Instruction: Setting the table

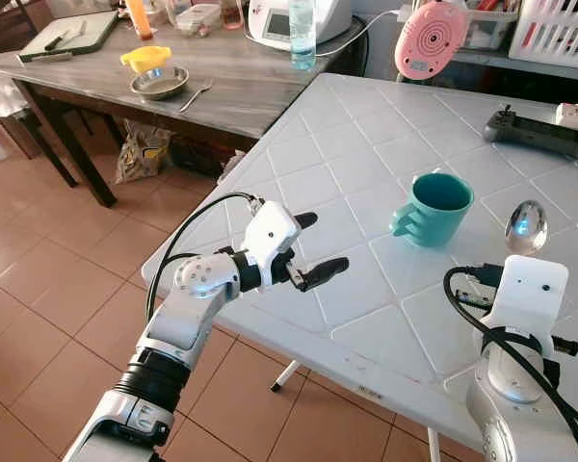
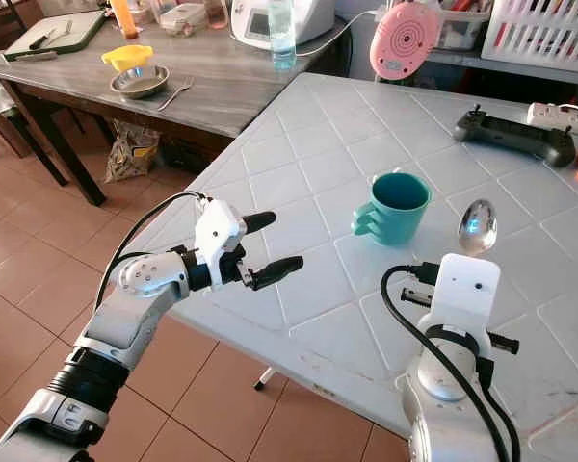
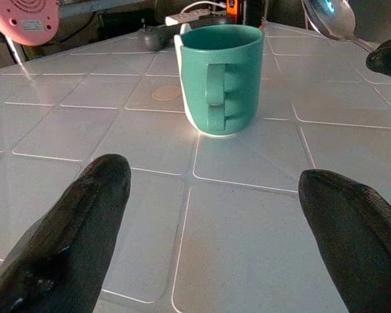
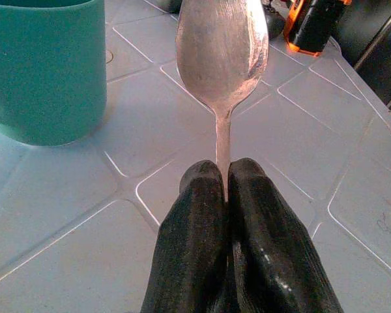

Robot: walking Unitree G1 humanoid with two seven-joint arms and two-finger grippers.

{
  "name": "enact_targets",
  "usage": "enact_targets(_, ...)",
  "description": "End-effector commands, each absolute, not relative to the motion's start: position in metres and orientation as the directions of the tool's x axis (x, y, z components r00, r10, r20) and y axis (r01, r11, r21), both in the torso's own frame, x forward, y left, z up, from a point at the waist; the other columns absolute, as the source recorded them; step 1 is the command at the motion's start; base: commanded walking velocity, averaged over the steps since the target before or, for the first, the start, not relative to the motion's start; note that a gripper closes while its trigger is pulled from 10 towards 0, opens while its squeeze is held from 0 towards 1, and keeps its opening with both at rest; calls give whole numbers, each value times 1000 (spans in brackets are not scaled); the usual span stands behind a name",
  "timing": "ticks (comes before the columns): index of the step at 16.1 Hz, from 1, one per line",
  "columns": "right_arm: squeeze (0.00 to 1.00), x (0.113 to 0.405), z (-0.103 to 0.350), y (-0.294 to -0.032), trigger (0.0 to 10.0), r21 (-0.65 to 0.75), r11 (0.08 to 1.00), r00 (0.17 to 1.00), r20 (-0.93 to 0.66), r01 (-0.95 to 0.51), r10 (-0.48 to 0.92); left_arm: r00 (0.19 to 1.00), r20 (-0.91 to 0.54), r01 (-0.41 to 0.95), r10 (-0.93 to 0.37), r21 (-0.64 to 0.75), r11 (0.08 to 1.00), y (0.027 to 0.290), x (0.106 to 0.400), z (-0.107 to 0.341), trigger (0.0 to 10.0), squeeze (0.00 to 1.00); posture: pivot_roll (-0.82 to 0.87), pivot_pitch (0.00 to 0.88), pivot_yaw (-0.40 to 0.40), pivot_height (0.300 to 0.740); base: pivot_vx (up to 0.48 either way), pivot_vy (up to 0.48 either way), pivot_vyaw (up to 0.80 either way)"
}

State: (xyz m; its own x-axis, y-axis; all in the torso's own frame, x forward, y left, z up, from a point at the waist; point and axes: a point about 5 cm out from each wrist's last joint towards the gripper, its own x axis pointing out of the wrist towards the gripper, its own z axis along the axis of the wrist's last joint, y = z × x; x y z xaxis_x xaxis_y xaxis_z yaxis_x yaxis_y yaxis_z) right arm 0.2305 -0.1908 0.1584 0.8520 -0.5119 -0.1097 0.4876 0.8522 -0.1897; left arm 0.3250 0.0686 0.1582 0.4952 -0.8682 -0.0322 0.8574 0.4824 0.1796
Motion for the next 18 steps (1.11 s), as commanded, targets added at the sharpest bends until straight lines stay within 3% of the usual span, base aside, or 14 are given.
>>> enact_targets(1, 0, 231, 160, -189, 588, -187, 852, 854, -99, 488, -511, 512, -27, 846, -859, 187, 499, 73, 326, 159, 10000, 0, -60, 102, 87, 740, 0, 0, 0)
enact_targets(3, 0, 231, 160, -189, 588, -187, 852, 854, -99, 488, -511, 512, -27, 846, -859, 187, 499, 73, 326, 159, 10000, 0, -60, 102, 87, 740, 0, 0, 0)
enact_targets(4, 0, 231, 161, -190, 1373, -199, 847, 855, -68, 493, -514, 526, -10, 837, -851, 186, 515, 73, 326, 160, 10000, 0, -60, 102, 87, 740, 0, 0, 0)
enact_targets(5, 0, 228, 182, -198, 10000, -262, 810, 851, 131, 524, -508, 685, 116, 699, -719, 171, 694, 77, 338, 172, 10000, 0, -64, 94, 78, 740, 0, 0, 0)
enact_targets(6, 0, 226, 191, -200, 10000, -283, 796, 845, 210, 535, -493, 738, 163, 636, -654, 154, 756, 80, 342, 176, 10000, 0, -64, 94, 78, 740, 0, 0, 0)
enact_targets(16, 0, 226, 193, -200, 10000, -267, 805, 845, 249, 530, -474, 800, 183, 554, -571, 140, 821, 87, 346, 178, 10000, 0, -65, 94, 79, 740, 0, 0, 0)
enact_targets(18, 0, 226, 191, -201, 10000, -250, 810, 845, 231, 531, -483, 826, 172, 522, -537, 128, 843, 91, 349, 175, 10000, 0, -67, 94, 77, 740, 0, 0, -656)
